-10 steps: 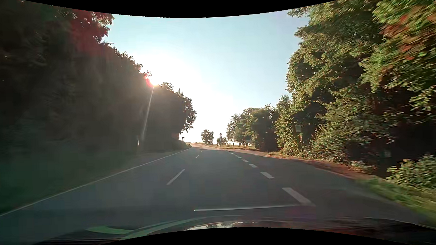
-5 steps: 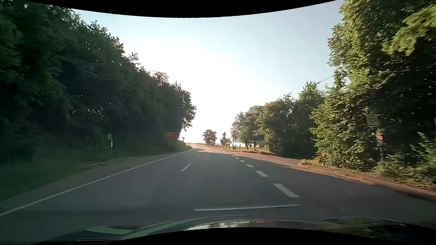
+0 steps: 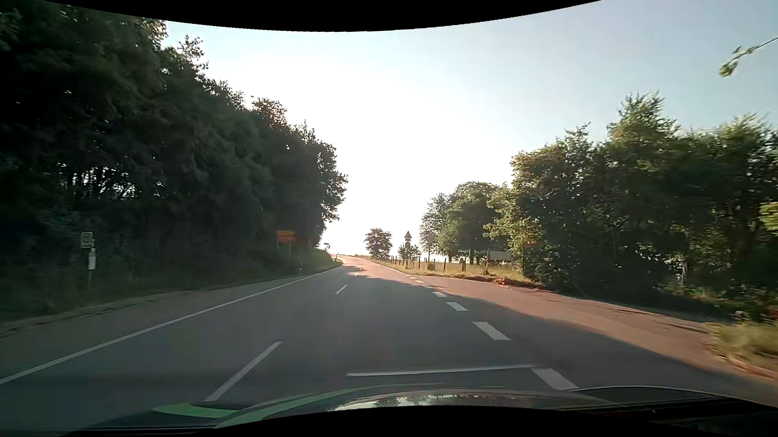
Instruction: Follow the waypoints while adhering to traffic rules and regulations
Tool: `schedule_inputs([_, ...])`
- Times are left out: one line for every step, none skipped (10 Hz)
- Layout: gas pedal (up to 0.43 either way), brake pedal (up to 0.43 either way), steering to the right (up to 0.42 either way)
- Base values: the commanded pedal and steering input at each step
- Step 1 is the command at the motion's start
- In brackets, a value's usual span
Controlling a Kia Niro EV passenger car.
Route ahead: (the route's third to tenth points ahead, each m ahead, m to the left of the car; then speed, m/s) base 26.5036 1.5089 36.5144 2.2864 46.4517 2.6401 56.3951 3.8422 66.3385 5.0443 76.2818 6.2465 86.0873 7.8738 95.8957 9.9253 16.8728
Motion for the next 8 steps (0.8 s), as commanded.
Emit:
schedule_inputs([0.189, 0.000, -0.008])
schedule_inputs([0.189, 0.000, -0.009])
schedule_inputs([0.189, 0.000, -0.009])
schedule_inputs([0.189, 0.000, -0.009])
schedule_inputs([0.189, 0.000, -0.009])
schedule_inputs([0.189, 0.000, -0.011])
schedule_inputs([0.189, 0.000, -0.012])
schedule_inputs([0.189, 0.000, -0.012])
